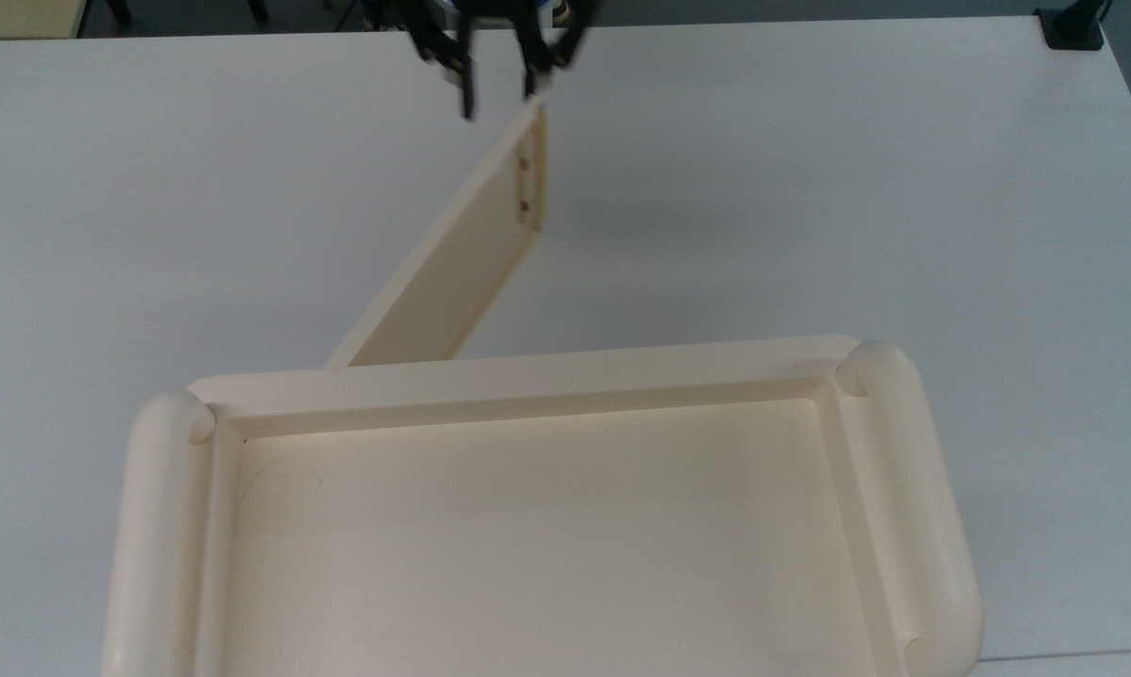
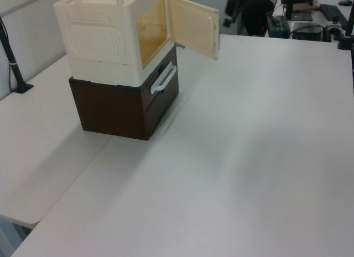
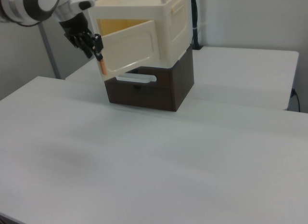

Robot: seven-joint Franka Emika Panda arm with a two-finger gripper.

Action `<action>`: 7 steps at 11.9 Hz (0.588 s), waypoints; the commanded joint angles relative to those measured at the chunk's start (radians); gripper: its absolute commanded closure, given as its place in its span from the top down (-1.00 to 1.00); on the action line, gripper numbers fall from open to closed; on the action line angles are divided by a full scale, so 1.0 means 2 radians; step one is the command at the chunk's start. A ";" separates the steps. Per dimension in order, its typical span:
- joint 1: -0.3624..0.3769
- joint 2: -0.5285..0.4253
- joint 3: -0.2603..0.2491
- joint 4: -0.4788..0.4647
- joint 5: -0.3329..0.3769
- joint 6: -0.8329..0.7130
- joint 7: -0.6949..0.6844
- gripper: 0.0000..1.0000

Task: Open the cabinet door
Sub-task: 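Pull the gripped door edge outward, swinging the door open on its hinge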

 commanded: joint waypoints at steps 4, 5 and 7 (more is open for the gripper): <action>-0.065 -0.044 0.010 -0.025 0.015 -0.164 -0.047 1.00; -0.072 -0.041 0.010 -0.025 0.014 -0.163 -0.056 1.00; -0.085 -0.029 0.007 -0.024 0.007 -0.165 -0.092 1.00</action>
